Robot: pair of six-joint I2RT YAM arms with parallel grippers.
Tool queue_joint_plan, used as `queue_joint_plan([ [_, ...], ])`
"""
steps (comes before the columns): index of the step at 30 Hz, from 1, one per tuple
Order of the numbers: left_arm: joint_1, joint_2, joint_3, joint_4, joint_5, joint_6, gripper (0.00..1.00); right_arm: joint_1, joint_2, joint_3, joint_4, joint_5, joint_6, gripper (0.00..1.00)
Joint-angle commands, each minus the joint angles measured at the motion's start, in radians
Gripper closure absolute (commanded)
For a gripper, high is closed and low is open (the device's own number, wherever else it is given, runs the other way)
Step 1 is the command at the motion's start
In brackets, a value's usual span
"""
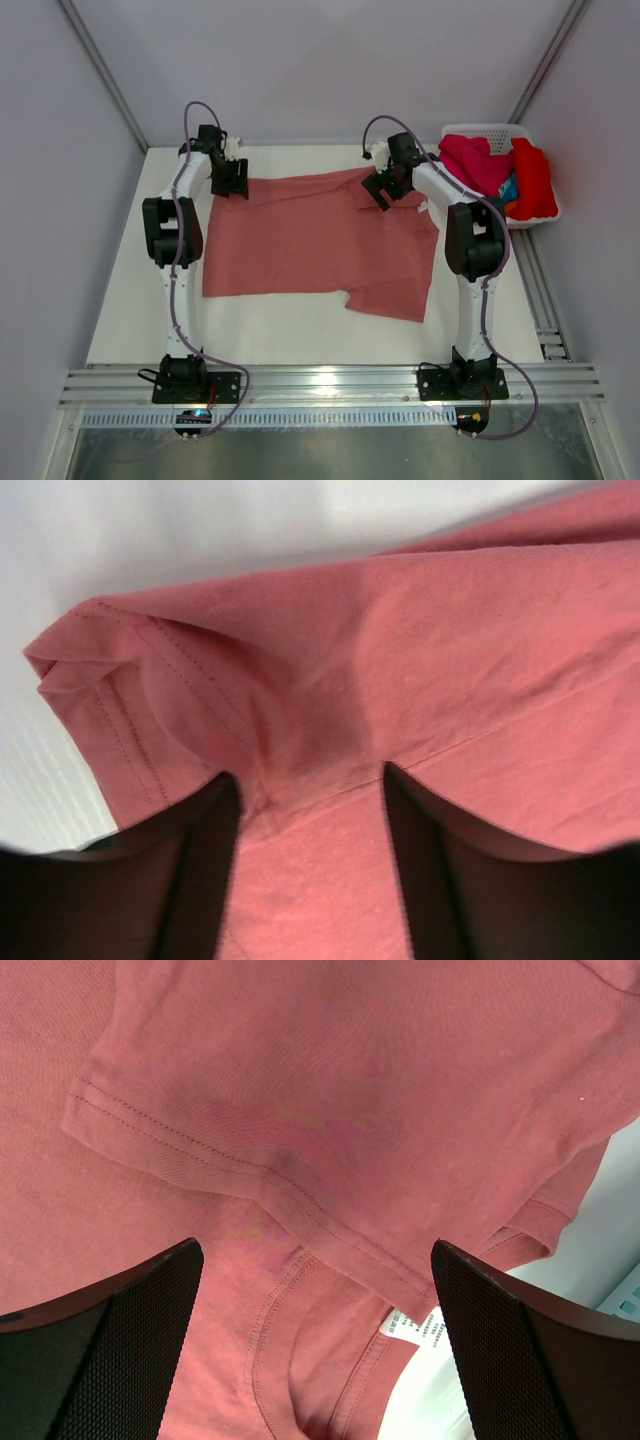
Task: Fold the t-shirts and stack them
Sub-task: Fold the tshirt
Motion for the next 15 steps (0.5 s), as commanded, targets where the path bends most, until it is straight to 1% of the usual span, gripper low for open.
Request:
queue_joint_plan([
  [1,0.005,-0.001,0.022,0.012,0.041,-0.011,0.46,0.010,0.001,0.039,0.005,0.008,0.006,0.01],
  [2,0.005,-0.002,0.021,0.010,0.040,-0.011,0.61,0.010,0.002,0.039,0.005,0.008,0.008,0.00],
  [4,0.007,-0.007,0.022,0.006,0.040,-0.010,0.74,0.011,0.002,0.038,0.005,0.008,0.011,0.01],
  [5,0.010,-0.010,0.021,0.003,0.038,-0.011,0.83,0.011,0.002,0.036,0.005,0.008,0.011,0.01],
  [8,0.021,-0.028,0.024,-0.005,0.035,-0.011,0.89,0.013,0.001,0.026,0.008,0.013,0.009,0.00],
  [15,0.091,-0.068,0.051,-0.051,0.032,0.006,0.91,0.011,0.001,0.006,0.016,0.016,0.009,0.00],
])
